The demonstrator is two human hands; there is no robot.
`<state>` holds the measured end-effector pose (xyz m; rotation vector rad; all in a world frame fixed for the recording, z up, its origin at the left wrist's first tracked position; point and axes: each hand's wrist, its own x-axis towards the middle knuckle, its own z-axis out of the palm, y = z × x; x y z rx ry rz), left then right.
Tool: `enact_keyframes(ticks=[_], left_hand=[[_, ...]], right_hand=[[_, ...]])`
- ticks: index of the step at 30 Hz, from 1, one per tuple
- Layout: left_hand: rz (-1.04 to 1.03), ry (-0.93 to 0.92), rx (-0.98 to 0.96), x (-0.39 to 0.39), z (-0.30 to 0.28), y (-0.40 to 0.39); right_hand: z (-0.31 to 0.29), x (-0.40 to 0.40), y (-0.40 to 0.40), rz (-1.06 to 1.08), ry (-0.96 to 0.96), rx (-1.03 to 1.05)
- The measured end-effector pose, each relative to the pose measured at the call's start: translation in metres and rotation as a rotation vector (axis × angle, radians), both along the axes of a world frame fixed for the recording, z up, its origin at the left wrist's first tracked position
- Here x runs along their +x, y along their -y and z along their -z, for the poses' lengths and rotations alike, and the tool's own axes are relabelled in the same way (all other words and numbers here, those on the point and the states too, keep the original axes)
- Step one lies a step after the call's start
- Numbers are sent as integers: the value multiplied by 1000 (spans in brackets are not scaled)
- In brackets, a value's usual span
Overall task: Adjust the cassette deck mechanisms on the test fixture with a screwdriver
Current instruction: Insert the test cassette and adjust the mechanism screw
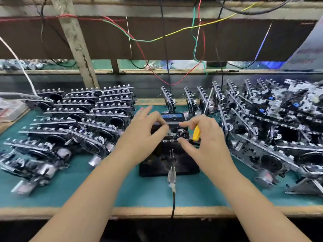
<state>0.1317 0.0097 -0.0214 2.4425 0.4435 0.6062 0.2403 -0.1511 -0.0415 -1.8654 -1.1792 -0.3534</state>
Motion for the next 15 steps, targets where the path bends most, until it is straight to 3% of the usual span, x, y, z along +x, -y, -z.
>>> enact_keyframes(ticks=[5,9,11,15], left_hand=[[5,-326,206,33,-43,-21],[110,-411,567,40,-58,-29],[99,-347,653,37,-55,-29],[107,-9,413,24,-55,-25]], right_hand=[[0,-2,14,-74,-93,-26],[0,1,20,-91,-127,-90],[-1,2,20,-94,-157,-67],[-19,0,9,-180,-158,32]])
